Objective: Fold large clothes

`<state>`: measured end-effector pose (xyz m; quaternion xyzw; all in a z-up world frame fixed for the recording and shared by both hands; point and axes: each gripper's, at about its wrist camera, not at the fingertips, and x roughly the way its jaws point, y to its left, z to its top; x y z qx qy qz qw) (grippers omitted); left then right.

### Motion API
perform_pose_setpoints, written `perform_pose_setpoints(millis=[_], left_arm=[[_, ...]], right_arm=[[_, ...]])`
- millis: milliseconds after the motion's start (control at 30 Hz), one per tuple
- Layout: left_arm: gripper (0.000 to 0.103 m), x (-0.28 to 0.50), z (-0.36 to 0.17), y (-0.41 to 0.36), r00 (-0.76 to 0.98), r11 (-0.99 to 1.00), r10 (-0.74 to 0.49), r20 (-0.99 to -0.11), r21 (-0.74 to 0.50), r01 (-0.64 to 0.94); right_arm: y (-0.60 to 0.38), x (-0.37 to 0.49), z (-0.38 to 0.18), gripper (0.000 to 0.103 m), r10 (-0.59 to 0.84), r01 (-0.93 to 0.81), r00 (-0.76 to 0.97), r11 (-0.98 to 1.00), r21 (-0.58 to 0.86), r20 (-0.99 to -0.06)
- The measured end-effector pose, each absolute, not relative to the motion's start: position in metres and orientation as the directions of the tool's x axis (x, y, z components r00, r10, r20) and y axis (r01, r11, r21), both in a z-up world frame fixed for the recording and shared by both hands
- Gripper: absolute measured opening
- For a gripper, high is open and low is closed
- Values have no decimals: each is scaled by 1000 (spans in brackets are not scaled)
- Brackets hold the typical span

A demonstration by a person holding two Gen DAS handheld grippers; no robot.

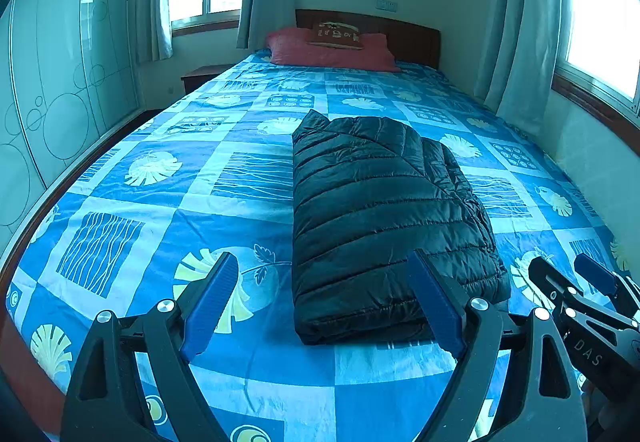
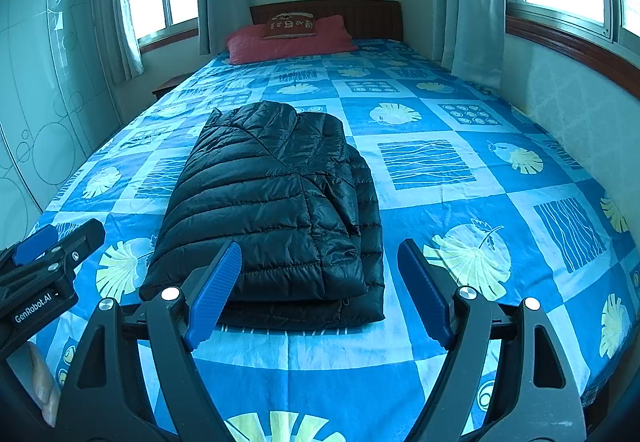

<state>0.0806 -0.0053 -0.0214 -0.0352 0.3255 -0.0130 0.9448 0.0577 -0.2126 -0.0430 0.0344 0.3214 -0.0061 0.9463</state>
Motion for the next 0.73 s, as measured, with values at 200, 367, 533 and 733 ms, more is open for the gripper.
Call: perform_pose_setpoints(millis=[200, 367, 533, 733], left_arm=[[88, 80, -20, -4, 802, 997, -41, -596, -78, -7], [88, 83, -24, -4, 800, 997, -29, -599, -70, -17], [88, 84, -26, -8, 812, 999, -14, -584, -35, -9], [88, 94, -34, -6, 788, 998, -43, -614, -56, 10]], right_arm=[[-213, 60, -46, 80, 14, 32, 790, 997, 63, -613], [-214, 62, -48, 80, 16, 31, 788, 997, 67, -615], [-215, 64, -50, 80, 18, 32, 786, 997, 69, -617], [-220, 69, -56, 82, 16, 41, 781, 996, 77, -624]])
